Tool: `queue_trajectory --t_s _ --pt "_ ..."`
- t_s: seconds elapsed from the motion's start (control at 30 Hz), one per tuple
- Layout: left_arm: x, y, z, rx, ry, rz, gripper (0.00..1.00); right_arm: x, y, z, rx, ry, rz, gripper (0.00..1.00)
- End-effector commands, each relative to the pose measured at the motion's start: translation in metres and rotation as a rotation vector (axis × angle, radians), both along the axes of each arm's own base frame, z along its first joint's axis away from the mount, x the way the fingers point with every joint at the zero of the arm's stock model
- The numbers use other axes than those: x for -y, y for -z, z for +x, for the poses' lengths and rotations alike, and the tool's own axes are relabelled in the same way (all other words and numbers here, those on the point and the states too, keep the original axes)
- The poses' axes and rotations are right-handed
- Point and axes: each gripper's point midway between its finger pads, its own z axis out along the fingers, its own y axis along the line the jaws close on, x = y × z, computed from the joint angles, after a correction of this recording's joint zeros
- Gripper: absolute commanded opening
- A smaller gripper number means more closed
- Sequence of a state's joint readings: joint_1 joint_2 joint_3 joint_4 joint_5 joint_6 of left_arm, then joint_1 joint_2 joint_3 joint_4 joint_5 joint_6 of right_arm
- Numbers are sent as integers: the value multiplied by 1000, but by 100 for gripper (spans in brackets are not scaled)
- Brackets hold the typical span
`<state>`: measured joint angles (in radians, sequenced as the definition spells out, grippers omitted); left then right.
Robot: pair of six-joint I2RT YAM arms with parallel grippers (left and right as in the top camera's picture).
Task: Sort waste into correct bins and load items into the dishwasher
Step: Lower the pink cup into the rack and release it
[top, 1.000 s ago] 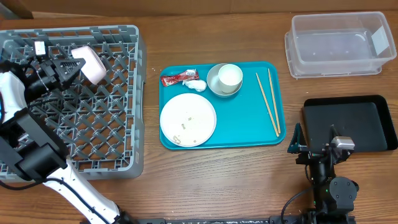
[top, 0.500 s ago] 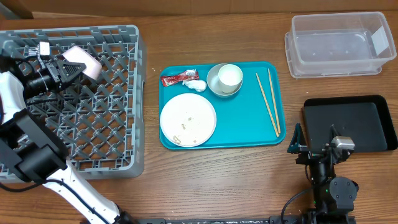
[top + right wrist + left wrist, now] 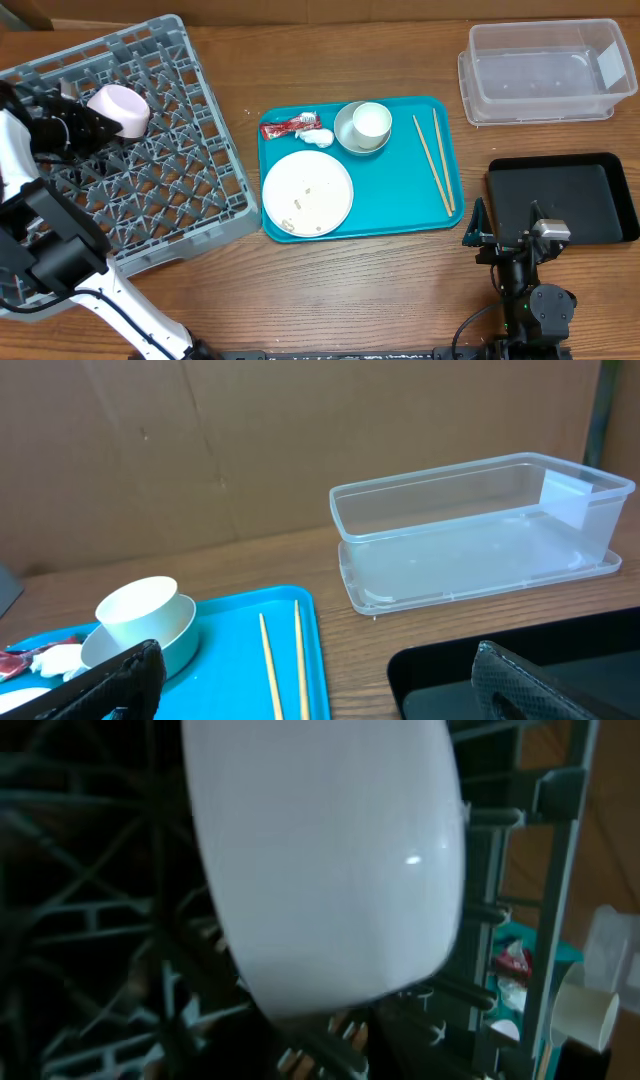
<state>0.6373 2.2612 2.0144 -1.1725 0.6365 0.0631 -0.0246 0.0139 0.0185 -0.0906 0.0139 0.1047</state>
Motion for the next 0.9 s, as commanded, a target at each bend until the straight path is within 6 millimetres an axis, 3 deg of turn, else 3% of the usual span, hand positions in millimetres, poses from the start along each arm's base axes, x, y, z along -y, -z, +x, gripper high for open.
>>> queue_trajectory --t_s 0.0,0.07,0.17,0.23,0.27,0.37,0.57,0.73,0.87 --pt "-27 -25 3 -30 -87 111 42 0 1 0 7 2 4 100" --pt "-29 -44 6 -13 -99 125 52 0 1 0 7 2 4 100" --pt "-31 -68 7 11 -110 143 53 0 1 0 7 2 4 100" --pt "-32 -80 5 14 -116 159 47 0 1 0 7 2 4 100" --pt "-31 -83 5 15 -115 160 36 0 1 0 7 2 4 100" --pt "-22 -82 5 3 -100 147 4 0 1 0 7 2 4 100" --pt "11 -69 23 -12 -21 178 4 0 1 0 7 2 4 100" --pt "38 -61 43 -47 49 352 4 0 1 0 7 2 4 100" --pt "23 -56 46 -165 -74 624 4 0 1 0 7 2 4 100"
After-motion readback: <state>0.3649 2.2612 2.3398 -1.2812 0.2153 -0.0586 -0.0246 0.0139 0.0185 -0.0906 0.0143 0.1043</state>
